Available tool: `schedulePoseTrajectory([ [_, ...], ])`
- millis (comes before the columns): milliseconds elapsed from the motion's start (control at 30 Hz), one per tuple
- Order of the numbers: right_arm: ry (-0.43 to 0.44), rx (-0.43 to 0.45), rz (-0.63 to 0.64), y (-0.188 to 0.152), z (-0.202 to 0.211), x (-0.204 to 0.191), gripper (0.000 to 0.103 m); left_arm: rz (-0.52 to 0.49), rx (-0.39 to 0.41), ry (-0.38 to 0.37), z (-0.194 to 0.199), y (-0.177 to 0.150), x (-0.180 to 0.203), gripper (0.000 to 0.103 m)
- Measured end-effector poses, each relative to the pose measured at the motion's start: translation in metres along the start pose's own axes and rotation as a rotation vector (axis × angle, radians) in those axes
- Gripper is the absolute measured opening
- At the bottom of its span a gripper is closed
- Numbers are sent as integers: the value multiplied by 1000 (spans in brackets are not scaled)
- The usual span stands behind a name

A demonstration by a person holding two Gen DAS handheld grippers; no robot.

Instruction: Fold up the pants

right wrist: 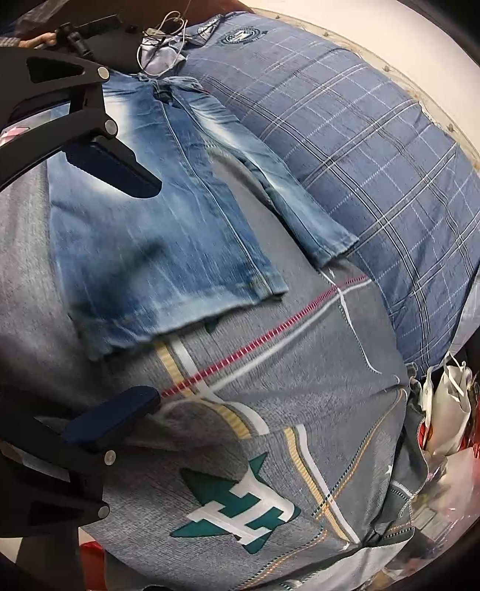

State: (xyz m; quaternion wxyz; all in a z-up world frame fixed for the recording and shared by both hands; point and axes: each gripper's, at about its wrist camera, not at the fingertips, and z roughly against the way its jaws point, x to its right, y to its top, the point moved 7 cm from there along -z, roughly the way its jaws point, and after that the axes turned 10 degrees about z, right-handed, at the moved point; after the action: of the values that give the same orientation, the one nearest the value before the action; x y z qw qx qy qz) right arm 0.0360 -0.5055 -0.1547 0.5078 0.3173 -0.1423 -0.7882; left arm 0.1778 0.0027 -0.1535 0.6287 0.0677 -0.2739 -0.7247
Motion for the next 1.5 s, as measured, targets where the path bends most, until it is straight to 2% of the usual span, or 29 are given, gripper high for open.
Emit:
schedulePoseTrajectory([
  [67, -14, -11, 32, 0, -5, -2, 103, -7, 23, 16, 6, 0, 2, 28],
  [167, -64, -23, 110, -1, -11, -8, 101, 21, 35, 0, 13, -1, -1, 23],
  [200, -89, -32, 146, -2, -13, -11, 93, 32, 37, -4, 15, -1, -5, 23],
  [233, -118, -38, 186, -2, -13, -15, 75, 43, 42, -6, 18, -1, -8, 21],
  [267, -134, -43, 218, -2, -13, -18, 62, 52, 49, -3, 21, 0, -11, 20],
  [333, -125, -66, 246, -3, -13, -23, 29, 83, 70, -12, 33, 1, -18, 18],
  [367, -94, -74, 238, -3, -14, -25, 25, 103, 77, -26, 40, 2, -23, 17],
  [400, -74, -78, 229, -2, -14, -27, 25, 113, 81, -34, 44, 3, -25, 16],
  [433, -70, -79, 232, -3, -13, -28, 24, 123, 95, -3, 50, 3, -31, 7],
  [467, -59, -80, 236, -3, -12, -31, 23, 125, 102, 21, 55, 3, -36, 6],
  [533, -38, -82, 236, -5, -10, -36, 22, 161, 98, -14, 64, 0, -48, 6],
  [600, -8, -85, 233, -8, -7, -43, 21, 177, 98, 4, 70, -3, -59, 6],
  [767, 18, -77, 231, -11, -3, -50, 21, 221, 96, -21, 76, -5, -71, 6],
  [1000, 84, -88, 216, -11, -1, -57, 20, 207, 111, -15, 99, -6, -72, 6],
  [1067, 86, -86, 214, -10, 0, -54, 20, 210, 109, 5, 103, -7, -78, 7],
  [1167, 35, -108, 202, -11, -9, -35, 20, 209, 64, 64, 93, -12, -86, 11],
  [1233, -9, -143, 171, -17, -20, -16, 27, 196, 26, 203, 85, -17, -102, 11],
  [1267, 9, -132, 138, -18, -20, -9, 25, 199, 10, 228, 84, -19, -108, 11],
  [1300, 18, -125, 119, -17, -18, -6, 27, 219, 3, 214, 87, -20, -114, 11],
  [1333, 3, -127, 107, -15, -15, -3, 34, 232, 13, 197, 91, -18, -118, 11],
  [1400, -16, -88, 101, -4, -5, -2, 41, 241, 50, 174, 102, -8, -120, 13],
  [1433, -18, -60, 108, 5, 0, -6, 49, 243, 64, 163, 105, 1, -120, 21],
  [1467, -25, -32, 121, 16, 5, -10, 53, 254, 80, 152, 106, 15, -118, 32],
  [1500, -33, 5, 145, 33, 8, -19, 62, 262, 93, 151, 105, 25, -117, 38],
])
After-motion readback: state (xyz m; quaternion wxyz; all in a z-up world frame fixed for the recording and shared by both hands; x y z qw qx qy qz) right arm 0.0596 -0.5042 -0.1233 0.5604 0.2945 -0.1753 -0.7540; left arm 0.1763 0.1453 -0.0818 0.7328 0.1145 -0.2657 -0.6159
